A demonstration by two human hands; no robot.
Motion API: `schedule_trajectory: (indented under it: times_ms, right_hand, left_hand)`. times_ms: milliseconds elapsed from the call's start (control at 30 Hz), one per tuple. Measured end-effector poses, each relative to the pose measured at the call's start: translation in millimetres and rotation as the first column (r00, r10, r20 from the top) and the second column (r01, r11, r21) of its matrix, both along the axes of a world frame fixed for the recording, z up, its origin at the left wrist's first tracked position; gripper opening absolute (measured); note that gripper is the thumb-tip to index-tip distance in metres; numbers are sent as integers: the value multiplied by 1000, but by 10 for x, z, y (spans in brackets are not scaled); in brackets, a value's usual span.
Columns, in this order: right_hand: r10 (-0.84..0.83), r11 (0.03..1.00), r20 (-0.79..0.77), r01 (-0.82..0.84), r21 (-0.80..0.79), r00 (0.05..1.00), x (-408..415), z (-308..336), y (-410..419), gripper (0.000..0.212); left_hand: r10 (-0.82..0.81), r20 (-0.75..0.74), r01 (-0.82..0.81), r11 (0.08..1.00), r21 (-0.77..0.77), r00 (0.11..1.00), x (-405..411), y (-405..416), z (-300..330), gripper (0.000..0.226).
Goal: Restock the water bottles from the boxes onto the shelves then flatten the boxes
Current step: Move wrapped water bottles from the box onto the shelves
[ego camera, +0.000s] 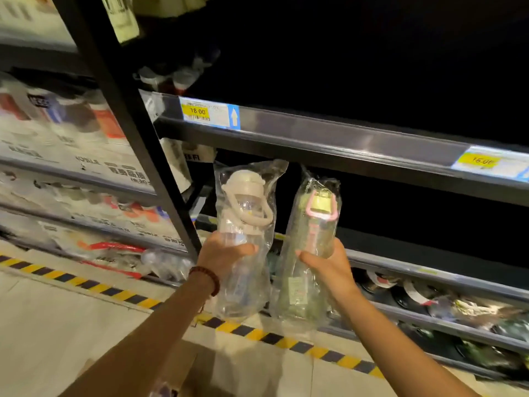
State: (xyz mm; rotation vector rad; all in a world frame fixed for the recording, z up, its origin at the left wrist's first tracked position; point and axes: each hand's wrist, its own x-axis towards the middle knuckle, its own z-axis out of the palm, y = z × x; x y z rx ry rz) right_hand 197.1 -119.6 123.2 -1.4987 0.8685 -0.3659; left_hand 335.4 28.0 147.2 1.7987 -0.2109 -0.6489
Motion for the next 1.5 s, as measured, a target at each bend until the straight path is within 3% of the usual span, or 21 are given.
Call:
schedule_trajectory:
  times_ms: [100, 200, 333, 367, 467, 567, 667, 800, 933, 1100, 1267, 1333, 1400, 1500]
  right_hand:
    - [-52, 998, 33, 51, 38, 998, 257, 34, -127, 44]
    - [-58, 996, 67, 53, 78, 996, 474, 67, -310, 43]
    - [-103, 986, 56, 95, 140, 993, 721, 129, -576, 65]
    - [-125, 977, 68, 111, 182, 990, 777, 145, -643, 61]
    - [-287, 910, 129, 228, 346, 949, 906, 161, -805, 23]
    - [-440, 840, 169, 338, 424, 882, 1032, 77, -924, 44]
    - [-523, 802, 172, 413, 432, 835, 1099, -75, -957, 68]
    - [-608, 759, 215, 481, 438, 764, 1105, -226, -977, 52]
    - [-588, 800, 322, 476, 364, 742, 1156, -328, -962, 79]
    - [-552, 820, 257, 462, 338, 793, 1209, -475, -941, 53]
    - [-535, 838, 223, 476, 267, 815, 1257, -565, -884, 53]
    - [-509, 848, 170, 458, 267, 844, 1279, -547, -854, 64]
    - [-438, 886, 99, 410, 215, 894, 1296, -524, -842, 85]
    - [-347, 938, 63, 346, 14, 936, 1291, -514, -801, 38]
  left_hand:
    - [-51, -30, 50, 998, -25, 998, 287, -152, -59, 33]
    - [-106, -47, 102, 993, -65, 993, 545, -301, -90, 57]
    - [-42, -143, 20, 989, -148, 989, 810, -544, -102, 43]
    - [-24, -158, -2, 986, -164, 987, 868, -615, -84, 41]
    - [-13, -159, -18, 982, -191, 987, 1033, -790, -40, 27]
    - [61, -249, -109, 977, -184, 967, 1168, -949, -91, 25]
    - [120, -242, -165, 970, -176, 963, 1261, -1071, -243, 26]
    - [146, -183, -184, 960, -212, 972, 1298, -1135, -380, 40]
    - [153, -110, -175, 955, -241, 982, 1370, -1136, -479, 43]
    - [155, -19, -156, 975, -161, 988, 1367, -1132, -556, 55]
    - [161, -21, -162, 973, -162, 987, 1338, -1216, -530, 53]
    - [161, -93, -176, 967, -182, 983, 1365, -1227, -517, 53]
    - [184, -51, -188, 977, -97, 982, 1396, -1223, -529, 59]
    - [166, 34, -161, 978, -130, 985, 1387, -1184, -554, 55]
